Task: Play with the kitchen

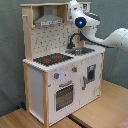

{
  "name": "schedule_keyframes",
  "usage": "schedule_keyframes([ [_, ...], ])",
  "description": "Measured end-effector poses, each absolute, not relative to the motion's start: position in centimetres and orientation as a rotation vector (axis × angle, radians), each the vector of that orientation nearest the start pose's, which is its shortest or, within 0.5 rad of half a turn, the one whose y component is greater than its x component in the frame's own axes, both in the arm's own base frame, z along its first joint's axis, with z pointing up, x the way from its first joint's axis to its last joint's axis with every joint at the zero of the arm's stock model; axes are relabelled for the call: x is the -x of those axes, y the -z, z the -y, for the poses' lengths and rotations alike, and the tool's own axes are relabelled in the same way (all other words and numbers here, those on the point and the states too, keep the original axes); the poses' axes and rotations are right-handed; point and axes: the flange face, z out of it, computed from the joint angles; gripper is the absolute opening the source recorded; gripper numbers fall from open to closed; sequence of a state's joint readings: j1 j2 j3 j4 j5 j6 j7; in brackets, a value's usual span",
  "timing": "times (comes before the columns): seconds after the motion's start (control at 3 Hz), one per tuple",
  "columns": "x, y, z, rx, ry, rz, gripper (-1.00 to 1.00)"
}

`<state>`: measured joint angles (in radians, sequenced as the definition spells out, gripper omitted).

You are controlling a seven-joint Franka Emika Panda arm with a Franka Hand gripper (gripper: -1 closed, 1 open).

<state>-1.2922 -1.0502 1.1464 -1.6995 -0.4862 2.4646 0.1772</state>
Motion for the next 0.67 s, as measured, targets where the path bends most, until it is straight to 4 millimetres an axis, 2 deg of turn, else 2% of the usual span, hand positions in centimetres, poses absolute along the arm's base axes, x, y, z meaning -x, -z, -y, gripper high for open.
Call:
schedule_keyframes([
  [0.33,-50.7,-72.0,-31.6,-1.455,-1.062,-0.285,-1.00],
  [0.67,-49.0,-72.7,-32.1,-1.489,-1.057,-0.236,-1.00],
])
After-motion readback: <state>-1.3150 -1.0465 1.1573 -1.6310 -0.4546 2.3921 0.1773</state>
